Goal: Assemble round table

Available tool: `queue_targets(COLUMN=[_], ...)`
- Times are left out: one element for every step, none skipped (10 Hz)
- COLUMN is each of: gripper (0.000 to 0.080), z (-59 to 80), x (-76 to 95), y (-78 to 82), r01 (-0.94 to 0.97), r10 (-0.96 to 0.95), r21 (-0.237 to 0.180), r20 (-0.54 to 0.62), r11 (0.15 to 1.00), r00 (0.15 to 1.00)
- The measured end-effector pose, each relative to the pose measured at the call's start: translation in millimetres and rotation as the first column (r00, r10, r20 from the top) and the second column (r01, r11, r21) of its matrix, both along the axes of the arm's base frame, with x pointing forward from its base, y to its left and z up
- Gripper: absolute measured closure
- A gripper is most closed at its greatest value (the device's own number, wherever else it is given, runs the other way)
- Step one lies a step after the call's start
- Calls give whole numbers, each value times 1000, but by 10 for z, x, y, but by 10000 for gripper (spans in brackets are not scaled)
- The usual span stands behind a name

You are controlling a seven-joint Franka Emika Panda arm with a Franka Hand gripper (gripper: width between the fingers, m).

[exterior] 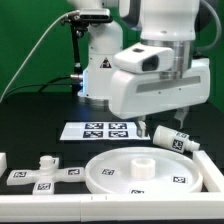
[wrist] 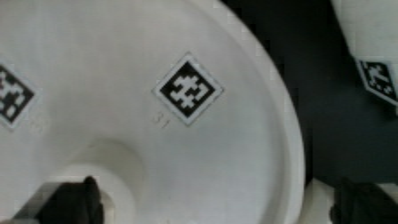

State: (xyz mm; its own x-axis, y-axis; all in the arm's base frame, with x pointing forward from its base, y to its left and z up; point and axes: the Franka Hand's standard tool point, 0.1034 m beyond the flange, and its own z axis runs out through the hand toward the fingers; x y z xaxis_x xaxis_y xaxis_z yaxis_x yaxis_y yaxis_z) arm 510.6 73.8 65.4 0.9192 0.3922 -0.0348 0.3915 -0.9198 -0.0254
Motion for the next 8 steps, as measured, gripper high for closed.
queue_targets(gripper=[151,151,151,151,151,151,151,151], z=[9,5,2,0,3,19,32,34], x=[11,10,7,5,1,-54,-135,-164], y=[-27,-21,-11,-8,6,55,104,113], r01=[41,43,73,125,224,401,534,661], r10=[-41,-43,-73,-125,-224,-401,-534,-661], r21=[16,17,17,15,13,13,14,22], r20=[-2,-2,-4,-6,-6,7,1,-20], r11=[999,999,997,992,975,916,846,750], r00=[999,999,997,992,975,916,846,750])
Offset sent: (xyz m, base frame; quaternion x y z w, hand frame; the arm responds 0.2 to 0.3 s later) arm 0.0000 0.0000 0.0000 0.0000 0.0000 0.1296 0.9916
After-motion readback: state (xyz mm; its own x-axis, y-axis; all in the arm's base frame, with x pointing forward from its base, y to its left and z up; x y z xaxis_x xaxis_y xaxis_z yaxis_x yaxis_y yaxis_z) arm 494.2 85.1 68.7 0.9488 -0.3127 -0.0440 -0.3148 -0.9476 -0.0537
